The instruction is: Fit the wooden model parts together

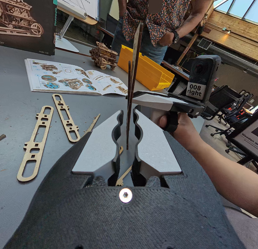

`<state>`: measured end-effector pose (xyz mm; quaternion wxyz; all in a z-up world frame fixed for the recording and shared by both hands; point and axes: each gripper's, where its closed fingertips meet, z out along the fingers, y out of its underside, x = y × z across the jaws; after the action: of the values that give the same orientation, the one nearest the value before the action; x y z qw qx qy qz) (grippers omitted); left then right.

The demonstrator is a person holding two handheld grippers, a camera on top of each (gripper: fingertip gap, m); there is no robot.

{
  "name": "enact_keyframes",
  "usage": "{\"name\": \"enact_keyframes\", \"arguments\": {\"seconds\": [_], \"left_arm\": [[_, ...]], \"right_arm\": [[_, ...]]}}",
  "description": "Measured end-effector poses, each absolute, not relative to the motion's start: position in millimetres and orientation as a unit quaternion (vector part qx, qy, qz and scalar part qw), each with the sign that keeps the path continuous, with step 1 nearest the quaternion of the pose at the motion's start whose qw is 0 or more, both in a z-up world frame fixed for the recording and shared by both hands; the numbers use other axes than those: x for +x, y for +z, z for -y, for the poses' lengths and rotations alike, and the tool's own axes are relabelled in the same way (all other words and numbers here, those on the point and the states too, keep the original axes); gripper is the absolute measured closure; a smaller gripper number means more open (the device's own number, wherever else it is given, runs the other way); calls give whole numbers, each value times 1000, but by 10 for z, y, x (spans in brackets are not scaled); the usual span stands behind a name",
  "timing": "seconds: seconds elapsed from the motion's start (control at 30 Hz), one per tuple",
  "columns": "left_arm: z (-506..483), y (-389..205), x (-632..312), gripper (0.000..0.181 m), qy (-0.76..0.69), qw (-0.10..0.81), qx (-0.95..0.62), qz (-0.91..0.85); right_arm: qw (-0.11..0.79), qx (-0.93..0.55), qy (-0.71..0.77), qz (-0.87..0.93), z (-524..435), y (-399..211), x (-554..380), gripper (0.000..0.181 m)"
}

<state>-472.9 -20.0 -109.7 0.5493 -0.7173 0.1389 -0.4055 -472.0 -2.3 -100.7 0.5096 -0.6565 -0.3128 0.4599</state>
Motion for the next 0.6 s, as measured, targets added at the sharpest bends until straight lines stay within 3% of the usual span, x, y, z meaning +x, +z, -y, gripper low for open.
{"name": "enact_keyframes", "arguments": {"seconds": [0.1, 0.6], "left_arm": [[162, -1128, -4696, 181, -390, 547, -725, -152], [151, -1182, -4716, 181, -413, 521, -733, -144]], "right_arm": [[485, -661, 484, 306, 29, -1033, -4741, 175], [473, -671, 473, 319, 32, -1108, -4780, 174]]}}
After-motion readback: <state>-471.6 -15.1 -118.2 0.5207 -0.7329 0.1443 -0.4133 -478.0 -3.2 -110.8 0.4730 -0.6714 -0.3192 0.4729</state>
